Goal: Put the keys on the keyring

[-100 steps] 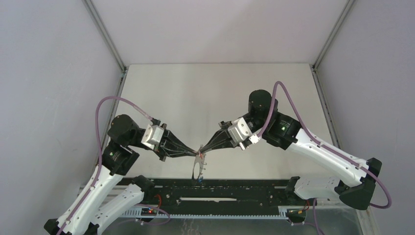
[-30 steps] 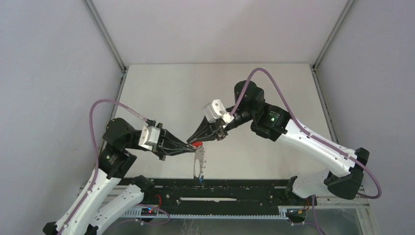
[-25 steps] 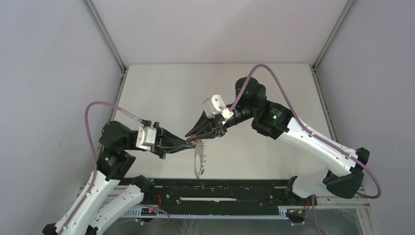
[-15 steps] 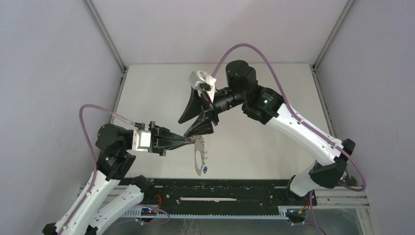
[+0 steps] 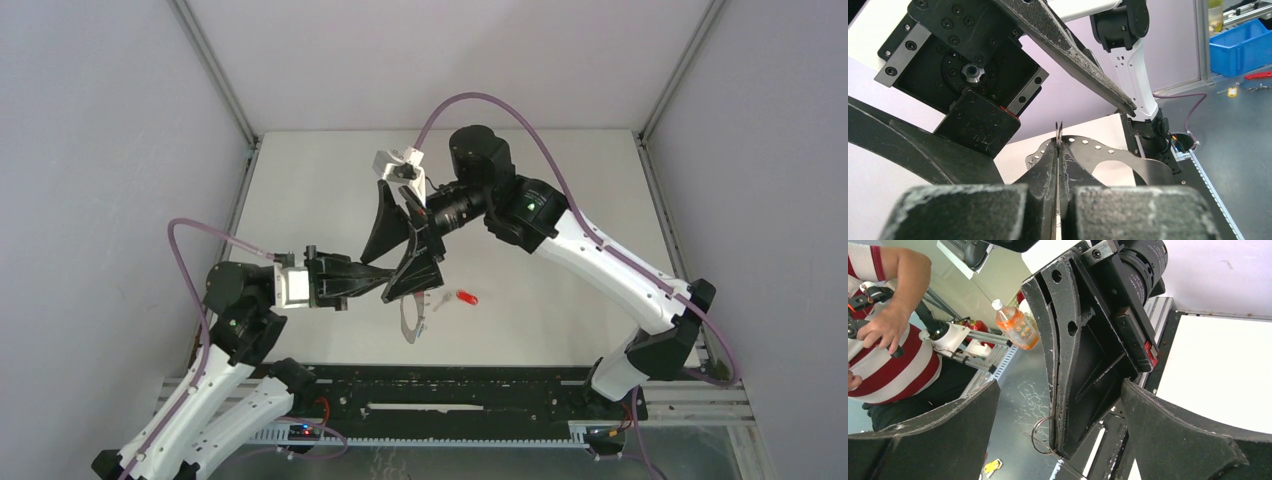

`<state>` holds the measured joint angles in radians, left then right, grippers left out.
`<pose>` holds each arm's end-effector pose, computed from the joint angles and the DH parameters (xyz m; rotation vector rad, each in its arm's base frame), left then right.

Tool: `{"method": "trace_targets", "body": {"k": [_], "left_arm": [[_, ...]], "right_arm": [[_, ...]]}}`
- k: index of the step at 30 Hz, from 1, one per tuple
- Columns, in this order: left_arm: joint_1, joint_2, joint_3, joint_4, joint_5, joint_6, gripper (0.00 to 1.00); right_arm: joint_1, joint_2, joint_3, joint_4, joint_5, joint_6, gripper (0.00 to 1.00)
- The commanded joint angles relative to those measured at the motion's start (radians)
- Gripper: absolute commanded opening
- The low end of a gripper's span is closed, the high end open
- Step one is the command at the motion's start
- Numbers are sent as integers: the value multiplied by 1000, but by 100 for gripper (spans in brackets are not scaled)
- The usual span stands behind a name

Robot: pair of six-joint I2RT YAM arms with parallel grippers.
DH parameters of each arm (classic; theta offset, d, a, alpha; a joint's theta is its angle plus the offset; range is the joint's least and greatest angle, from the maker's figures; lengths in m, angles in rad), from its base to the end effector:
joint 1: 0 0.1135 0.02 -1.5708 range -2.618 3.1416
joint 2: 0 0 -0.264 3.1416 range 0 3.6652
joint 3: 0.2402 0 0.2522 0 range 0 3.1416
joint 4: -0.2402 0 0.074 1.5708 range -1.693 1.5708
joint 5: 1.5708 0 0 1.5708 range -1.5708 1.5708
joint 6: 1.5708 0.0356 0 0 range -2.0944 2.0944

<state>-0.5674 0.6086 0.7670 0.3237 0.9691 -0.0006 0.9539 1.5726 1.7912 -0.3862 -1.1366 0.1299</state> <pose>0.0848 -0.0888 0.4060 1.1561 0.7437 -1.0043 0.1671 0.2914 0.4743 -1.5653 1.2248 1.7192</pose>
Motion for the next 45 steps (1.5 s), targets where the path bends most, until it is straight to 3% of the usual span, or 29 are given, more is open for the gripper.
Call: {"method": "trace_targets", "body": {"k": [1, 8, 11, 13, 18, 21, 26, 29, 32, 35, 38, 41, 45], "left_arm": [[2, -2, -4, 123, -62, 7, 0], [4, -24, -37, 72, -69, -14, 0], [36, -30, -63, 28, -61, -17, 0], [83, -31, -71, 0, -28, -29, 0], [234, -47, -93, -32, 57, -106, 0], [270, -74, -100, -80, 75, -89, 0], [281, -116, -117, -103, 63, -113, 0], [284, -132, -119, -121, 56, -124, 0], [288, -144, -124, -120, 48, -139, 0], [288, -147, -127, -106, 39, -161, 0], [288, -148, -126, -100, 36, -172, 0], [289, -146, -126, -99, 36, -175, 0], [289, -149, -129, -84, 34, -187, 0]], "right_arm": [[-13, 17, 33, -17, 7, 113, 100], [-109, -58, -40, 53, 183, 141, 100], [-162, -195, -222, 106, 341, 60, 100], [-201, -297, -368, 148, 551, 51, 100], [-288, -465, -687, 326, 860, 173, 100], [-294, -458, -764, 344, 984, 210, 100], [-297, -243, -734, 353, 1175, 177, 100], [-291, -60, -660, 357, 1188, 155, 93], [-267, 107, -598, 411, 1197, 161, 84], [-238, 293, -447, 336, 1255, 176, 65], [-198, 459, -287, 251, 1313, 161, 61], [-175, 538, -190, 190, 1374, 174, 60], [-164, 553, -195, 169, 1464, 242, 52]]}}
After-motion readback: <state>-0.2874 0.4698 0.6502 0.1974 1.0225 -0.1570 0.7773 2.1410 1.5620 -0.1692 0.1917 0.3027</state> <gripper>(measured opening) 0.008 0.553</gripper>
